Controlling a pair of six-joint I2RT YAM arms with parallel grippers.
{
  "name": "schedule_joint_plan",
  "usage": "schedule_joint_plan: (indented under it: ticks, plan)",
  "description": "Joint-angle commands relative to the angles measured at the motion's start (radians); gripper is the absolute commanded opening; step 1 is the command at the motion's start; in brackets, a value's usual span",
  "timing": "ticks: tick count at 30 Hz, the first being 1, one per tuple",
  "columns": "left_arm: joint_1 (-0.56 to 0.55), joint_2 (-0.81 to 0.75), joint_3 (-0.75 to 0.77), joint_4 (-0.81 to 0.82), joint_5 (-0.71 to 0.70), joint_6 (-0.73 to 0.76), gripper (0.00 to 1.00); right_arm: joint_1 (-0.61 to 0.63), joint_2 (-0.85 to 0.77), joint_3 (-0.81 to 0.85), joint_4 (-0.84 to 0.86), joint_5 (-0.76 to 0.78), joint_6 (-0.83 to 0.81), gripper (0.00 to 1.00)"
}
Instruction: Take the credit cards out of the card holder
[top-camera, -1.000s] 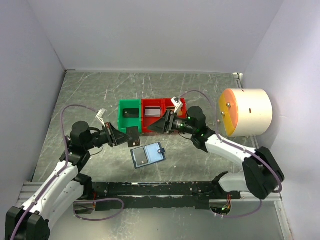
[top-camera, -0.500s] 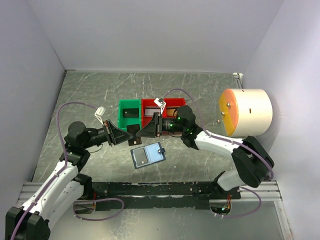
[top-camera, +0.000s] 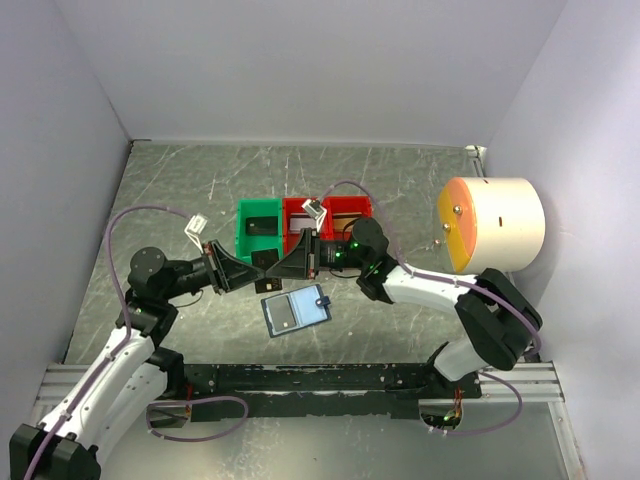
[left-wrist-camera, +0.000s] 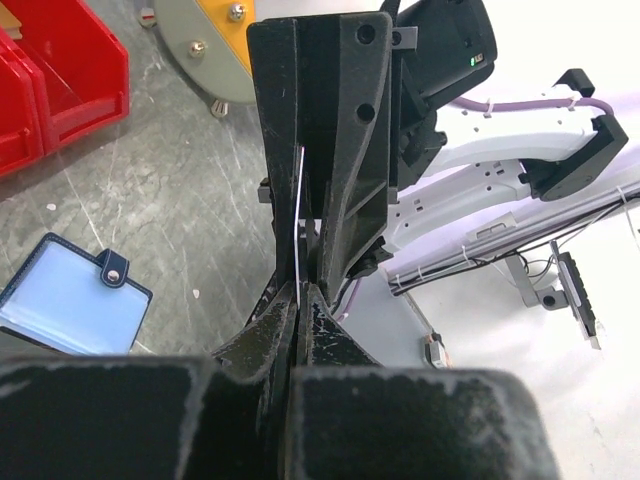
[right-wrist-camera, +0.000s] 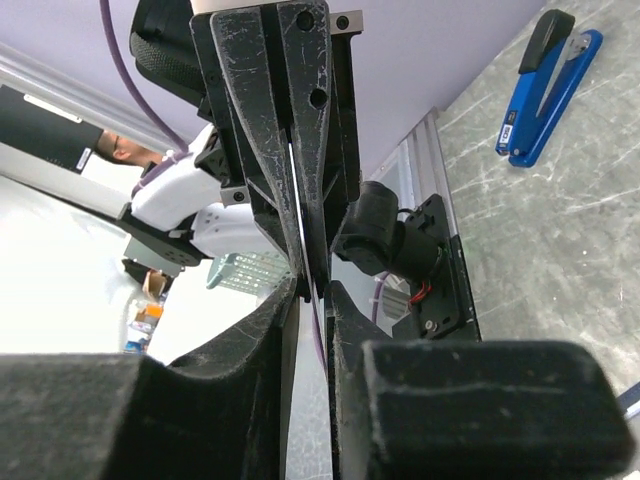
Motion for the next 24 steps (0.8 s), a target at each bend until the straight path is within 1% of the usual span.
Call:
schedule_joint_plan:
  ticks: [1, 8, 13, 15, 18, 24]
  plan:
    - [0.006, -0.031, -0.003, 0.027, 0.019, -0.009, 0.07, 0.017, 0.011, -0.016, 0.09, 0.005, 0.034, 0.16]
    - [0.006, -0.065, 0.003, -0.03, 0.013, 0.01, 0.07, 0.016, -0.028, -0.019, 0.017, 0.039, -0.008, 0.19]
    - [0.006, -0.077, -0.014, -0.008, 0.019, -0.016, 0.07, 0.016, -0.038, -0.035, 0.033, 0.041, 0.006, 0.19]
    - [0.006, -0.084, -0.02, -0.001, 0.021, -0.025, 0.07, 0.016, -0.043, -0.042, 0.044, 0.042, 0.013, 0.22]
    - [0.006, -0.095, -0.022, -0.011, 0.022, -0.026, 0.07, 0.016, -0.052, -0.052, 0.046, 0.055, 0.019, 0.3]
    - [0.006, -0.111, -0.028, -0.021, 0.023, -0.028, 0.07, 0.016, -0.064, -0.046, 0.018, 0.063, 0.011, 0.33]
